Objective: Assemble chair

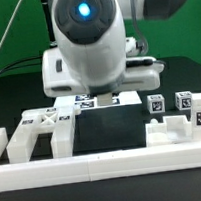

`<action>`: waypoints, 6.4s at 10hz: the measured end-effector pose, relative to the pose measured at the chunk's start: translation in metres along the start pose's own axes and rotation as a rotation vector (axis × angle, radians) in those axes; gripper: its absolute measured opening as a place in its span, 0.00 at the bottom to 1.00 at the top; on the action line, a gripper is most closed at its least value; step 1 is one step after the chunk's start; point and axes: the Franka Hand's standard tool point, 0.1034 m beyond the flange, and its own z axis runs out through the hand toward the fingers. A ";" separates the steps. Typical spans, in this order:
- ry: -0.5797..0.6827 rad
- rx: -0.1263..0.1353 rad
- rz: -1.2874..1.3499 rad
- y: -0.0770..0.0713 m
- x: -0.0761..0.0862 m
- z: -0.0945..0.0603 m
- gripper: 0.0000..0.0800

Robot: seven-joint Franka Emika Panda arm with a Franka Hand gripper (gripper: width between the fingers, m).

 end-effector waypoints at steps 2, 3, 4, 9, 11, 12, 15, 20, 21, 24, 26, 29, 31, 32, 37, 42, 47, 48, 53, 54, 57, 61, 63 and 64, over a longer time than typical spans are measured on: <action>0.039 0.012 0.081 -0.004 -0.015 -0.034 0.36; 0.053 -0.005 0.042 0.006 -0.015 -0.039 0.36; 0.131 -0.004 0.044 0.003 -0.005 -0.042 0.36; 0.594 0.203 0.174 -0.055 -0.002 -0.088 0.36; 0.727 0.181 0.206 -0.066 -0.012 -0.124 0.36; 0.804 0.189 0.201 -0.069 -0.007 -0.121 0.36; 0.981 0.205 0.185 -0.080 -0.002 -0.125 0.36; 1.411 0.244 0.138 -0.091 -0.001 -0.157 0.36; 1.465 0.246 0.131 -0.096 0.001 -0.155 0.36; 1.472 0.227 0.119 -0.097 0.006 -0.148 0.36; 1.478 0.116 0.048 -0.092 0.026 -0.130 0.36; 1.504 0.054 0.012 -0.079 0.038 -0.133 0.36; 1.508 0.059 0.013 -0.080 0.038 -0.136 0.36; 1.505 0.065 0.010 -0.084 0.037 -0.136 0.36; 1.498 0.071 0.022 -0.078 0.037 -0.131 0.36; 1.490 0.072 0.018 -0.085 0.039 -0.125 0.36; 1.505 0.068 0.014 -0.086 0.041 -0.126 0.36; 1.501 0.066 0.011 -0.088 0.042 -0.123 0.36; 1.513 0.059 0.006 -0.090 0.047 -0.117 0.36; 1.542 0.055 0.004 -0.089 0.048 -0.118 0.36; 1.568 0.060 0.009 -0.090 0.048 -0.119 0.36; 1.567 0.057 0.009 -0.088 0.049 -0.119 0.58; 1.567 0.057 0.009 -0.088 0.049 -0.119 0.77; 1.567 0.057 0.009 -0.088 0.049 -0.119 0.80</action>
Offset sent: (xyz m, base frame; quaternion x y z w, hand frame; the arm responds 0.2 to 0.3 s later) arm 0.0000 0.0000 0.0000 0.0000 0.1296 0.0000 0.9916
